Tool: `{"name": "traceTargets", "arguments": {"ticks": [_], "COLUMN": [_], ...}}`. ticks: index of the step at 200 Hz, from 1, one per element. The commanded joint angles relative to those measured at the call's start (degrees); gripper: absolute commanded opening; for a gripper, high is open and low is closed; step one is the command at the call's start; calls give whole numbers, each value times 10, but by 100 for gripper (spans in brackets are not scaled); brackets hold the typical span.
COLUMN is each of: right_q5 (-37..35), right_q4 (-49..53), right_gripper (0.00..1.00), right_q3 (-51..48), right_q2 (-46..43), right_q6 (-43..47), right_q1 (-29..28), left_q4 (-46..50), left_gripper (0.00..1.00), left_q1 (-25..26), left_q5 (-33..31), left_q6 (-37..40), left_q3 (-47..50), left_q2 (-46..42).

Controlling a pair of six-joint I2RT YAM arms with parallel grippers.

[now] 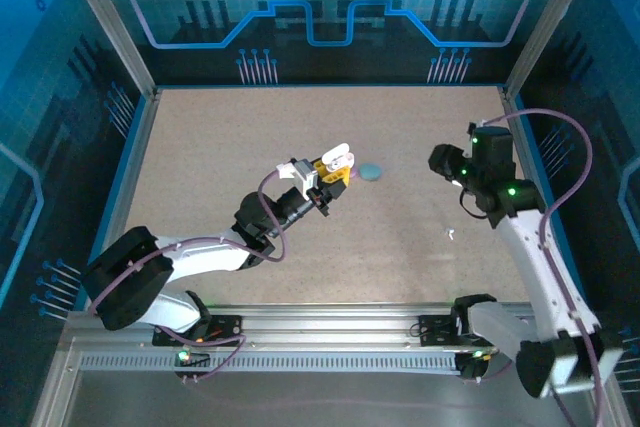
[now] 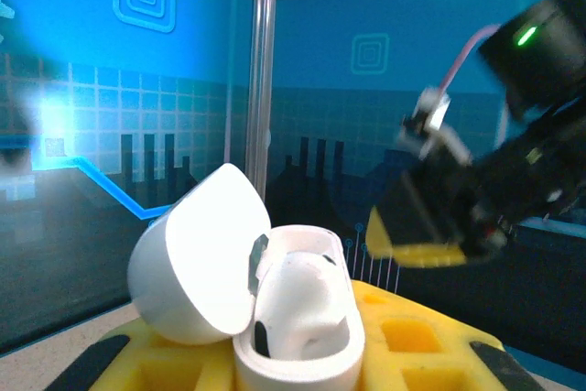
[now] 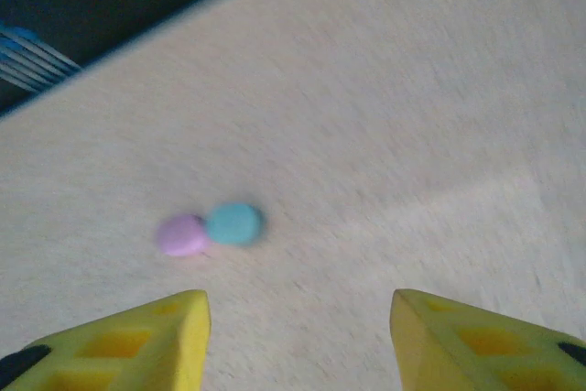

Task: Insert the wireless bluetooth earbuds into the charging case

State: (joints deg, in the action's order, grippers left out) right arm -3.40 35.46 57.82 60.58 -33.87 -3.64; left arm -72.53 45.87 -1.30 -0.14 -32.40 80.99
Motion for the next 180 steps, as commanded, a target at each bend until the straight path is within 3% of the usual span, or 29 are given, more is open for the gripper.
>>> {"name": "traceTargets", "arguments": {"ticks": [1,50,84,180], "right_q5": [63,103,71,69], "right_q4": [80,41,33,12], "right_gripper": [56,54,54,50], "right_q3": [-38,-128,-144,-129], "right_q2": [52,135,163,238], "right_q6": [-51,-47,-39,4], "right_q1": [54,129,136,143], "left_q4": [-10,-9,-6,-1], "left_gripper": [22,22,22,22], "left_q1": [-1,-1,-1,-1], "left_q5": [-6,-6,-10,-11], "left_q6": [16,15,18,15], "left_q3": [9,11,13,10], "left_q2": [-18,-20,-22,-24]}}
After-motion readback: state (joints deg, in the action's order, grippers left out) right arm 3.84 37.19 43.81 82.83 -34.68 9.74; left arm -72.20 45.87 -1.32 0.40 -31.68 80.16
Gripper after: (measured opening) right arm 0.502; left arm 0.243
